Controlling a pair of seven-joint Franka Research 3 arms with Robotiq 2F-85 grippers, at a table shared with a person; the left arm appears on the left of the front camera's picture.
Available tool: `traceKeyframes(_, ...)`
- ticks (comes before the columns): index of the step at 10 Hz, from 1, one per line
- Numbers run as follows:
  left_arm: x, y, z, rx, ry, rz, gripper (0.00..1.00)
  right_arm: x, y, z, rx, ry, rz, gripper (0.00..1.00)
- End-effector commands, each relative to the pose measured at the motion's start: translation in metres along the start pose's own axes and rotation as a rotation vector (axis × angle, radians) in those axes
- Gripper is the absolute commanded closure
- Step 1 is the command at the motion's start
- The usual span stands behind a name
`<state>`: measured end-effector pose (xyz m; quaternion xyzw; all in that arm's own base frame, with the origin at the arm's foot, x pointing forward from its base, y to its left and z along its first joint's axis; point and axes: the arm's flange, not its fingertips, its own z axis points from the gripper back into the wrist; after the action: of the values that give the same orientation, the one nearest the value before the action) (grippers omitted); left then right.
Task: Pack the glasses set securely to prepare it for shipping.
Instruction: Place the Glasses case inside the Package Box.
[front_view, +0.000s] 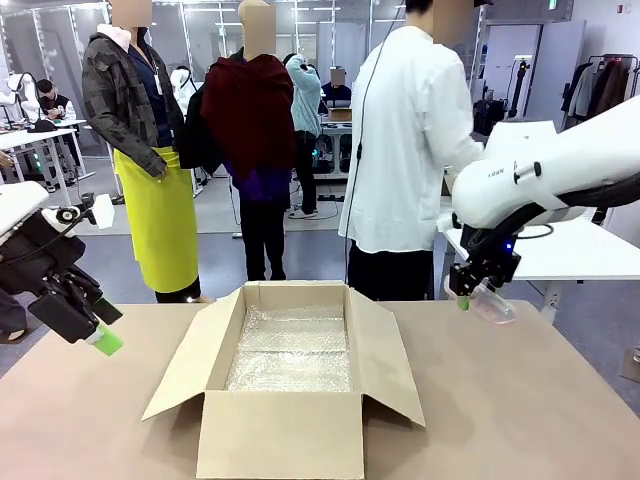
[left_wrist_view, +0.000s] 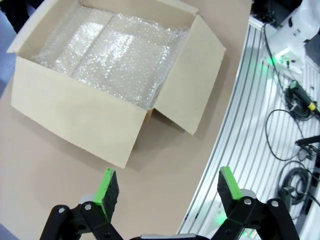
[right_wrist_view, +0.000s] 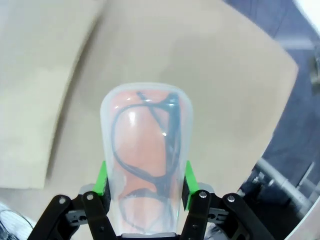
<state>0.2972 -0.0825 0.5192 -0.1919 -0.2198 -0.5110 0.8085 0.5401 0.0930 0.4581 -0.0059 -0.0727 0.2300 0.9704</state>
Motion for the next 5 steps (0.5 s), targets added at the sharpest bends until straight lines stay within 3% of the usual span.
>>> traceKeyframes(1, 0.000, 0.003, 0.001, -0.009, -0.019, -0.020, 0.00, -0.006, 0.029, 0.030, 0.101, -0.021, 0.634, 0.65)
traceKeyframes(5, 0.000, 0.003, 0.001, -0.009, -0.019, -0.020, 0.00, 0.058, 0.125, 0.037, 0.060, 0.008, 0.778, 0.65)
